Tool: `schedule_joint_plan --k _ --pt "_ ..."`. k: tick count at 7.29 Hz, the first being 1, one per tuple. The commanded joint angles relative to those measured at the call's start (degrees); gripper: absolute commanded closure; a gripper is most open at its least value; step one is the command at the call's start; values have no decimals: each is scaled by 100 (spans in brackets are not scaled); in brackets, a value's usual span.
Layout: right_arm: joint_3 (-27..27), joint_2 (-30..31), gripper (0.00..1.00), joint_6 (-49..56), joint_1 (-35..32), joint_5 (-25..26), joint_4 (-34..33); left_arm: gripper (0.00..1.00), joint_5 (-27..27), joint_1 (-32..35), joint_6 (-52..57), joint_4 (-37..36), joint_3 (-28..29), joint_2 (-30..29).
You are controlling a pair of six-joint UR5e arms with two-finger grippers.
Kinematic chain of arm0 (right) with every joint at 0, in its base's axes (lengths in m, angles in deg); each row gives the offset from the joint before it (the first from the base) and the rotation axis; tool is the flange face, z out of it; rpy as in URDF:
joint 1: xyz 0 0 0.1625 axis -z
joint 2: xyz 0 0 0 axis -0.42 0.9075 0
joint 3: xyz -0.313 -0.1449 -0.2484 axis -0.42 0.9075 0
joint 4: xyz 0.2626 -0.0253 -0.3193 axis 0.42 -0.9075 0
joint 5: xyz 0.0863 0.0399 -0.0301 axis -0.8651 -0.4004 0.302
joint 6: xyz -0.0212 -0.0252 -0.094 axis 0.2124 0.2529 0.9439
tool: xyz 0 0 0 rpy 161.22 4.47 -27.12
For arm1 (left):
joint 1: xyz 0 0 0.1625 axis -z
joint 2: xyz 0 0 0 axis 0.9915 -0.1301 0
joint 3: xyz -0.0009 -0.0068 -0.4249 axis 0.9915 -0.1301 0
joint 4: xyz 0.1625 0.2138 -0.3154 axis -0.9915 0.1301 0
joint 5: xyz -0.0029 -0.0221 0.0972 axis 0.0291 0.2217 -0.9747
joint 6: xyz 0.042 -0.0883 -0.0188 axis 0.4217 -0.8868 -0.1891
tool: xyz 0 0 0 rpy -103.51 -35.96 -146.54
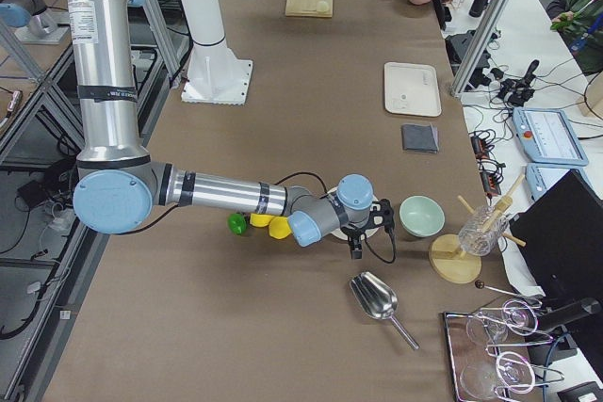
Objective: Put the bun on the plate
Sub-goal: 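Hook the right gripper on the white plate rim and drag it toward the robot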
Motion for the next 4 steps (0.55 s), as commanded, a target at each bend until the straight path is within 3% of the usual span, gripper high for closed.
schedule_joint_plan --k 1,4 --pt "8 -20 0 -107 210 26 11 2 0 -4 -41 1 4 -43" --pt "131 59 0 -89 264 0 19 2 -9 5 -59 1 4 -69"
